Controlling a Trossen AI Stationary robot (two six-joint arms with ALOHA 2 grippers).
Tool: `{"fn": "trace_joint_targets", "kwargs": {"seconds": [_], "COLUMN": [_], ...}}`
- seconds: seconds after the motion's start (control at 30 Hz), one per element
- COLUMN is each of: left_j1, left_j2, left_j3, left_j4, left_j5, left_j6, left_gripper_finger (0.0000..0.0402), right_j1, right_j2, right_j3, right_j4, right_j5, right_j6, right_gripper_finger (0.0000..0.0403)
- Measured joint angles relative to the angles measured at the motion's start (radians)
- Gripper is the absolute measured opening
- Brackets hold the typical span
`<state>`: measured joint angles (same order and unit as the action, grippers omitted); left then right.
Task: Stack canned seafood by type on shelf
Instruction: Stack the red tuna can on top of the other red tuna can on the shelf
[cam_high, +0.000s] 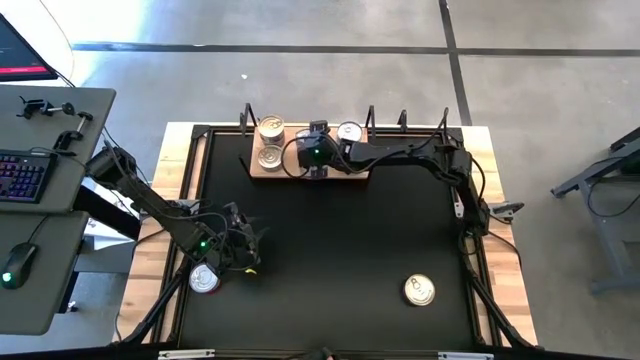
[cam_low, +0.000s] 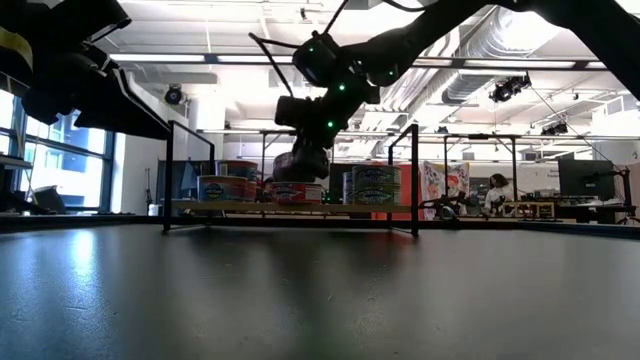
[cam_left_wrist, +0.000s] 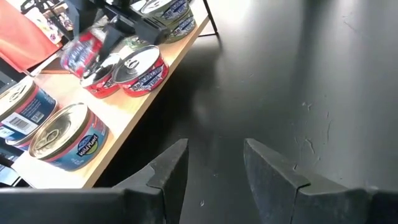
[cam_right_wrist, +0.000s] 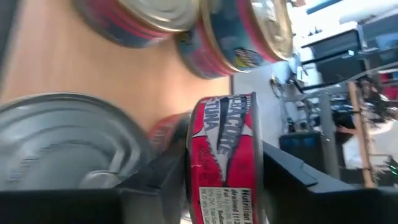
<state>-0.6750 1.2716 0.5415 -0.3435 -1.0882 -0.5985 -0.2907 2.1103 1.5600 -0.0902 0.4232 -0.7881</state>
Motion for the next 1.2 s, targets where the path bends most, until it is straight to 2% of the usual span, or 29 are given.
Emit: {"fn": "trace_joint_targets", "kwargs": {"seconds": [0.3, 0.63, 0.77, 0.83, 0.97, 1.1, 1.13, 1.2], "left_j1": [0.000, 0.000, 0.000, -0.002, -0.008, -0.028, -0.039, -0.067], "left_j2": [0.000, 0.000, 0.000, 0.000, 0.000, 0.000, 0.000, 0.000], "left_j3": [0.000, 0.000, 0.001, 0.002, 0.002, 0.002, 0.002, 0.008], "left_j4": [0.000, -0.001, -0.001, -0.001, 0.003, 0.005, 0.009, 0.008], "left_j5": [0.000, 0.000, 0.001, 0.002, 0.005, 0.005, 0.006, 0.009], "left_j6": [0.000, 0.000, -0.003, -0.003, -0.007, -0.018, -0.007, 0.029], "left_gripper_finger": [0.0146, 0.0146, 0.0146, 0.0146, 0.0146, 0.0146, 0.0146, 0.0146], "right_j1": [0.002, 0.023, 0.058, 0.079, 0.131, 0.241, 0.272, 0.336], "right_j2": [0.006, -0.026, -0.085, -0.114, -0.134, -0.129, -0.130, -0.130], "right_j3": [-0.004, -0.004, -0.003, -0.003, -0.002, -0.013, -0.047, -0.159], "right_j4": [-0.023, -0.026, -0.041, -0.082, -0.168, -0.228, -0.183, 0.029], "right_j5": [-0.020, -0.005, -0.021, -0.080, -0.344, -0.434, -0.461, -0.531], "right_j6": [-0.002, 0.016, 0.166, 0.275, 0.480, 0.603, 0.627, 0.684], "right_gripper_finger": [0.0238, 0.0242, 0.0242, 0.0241, 0.0217, 0.0170, 0.0156, 0.0130]}}
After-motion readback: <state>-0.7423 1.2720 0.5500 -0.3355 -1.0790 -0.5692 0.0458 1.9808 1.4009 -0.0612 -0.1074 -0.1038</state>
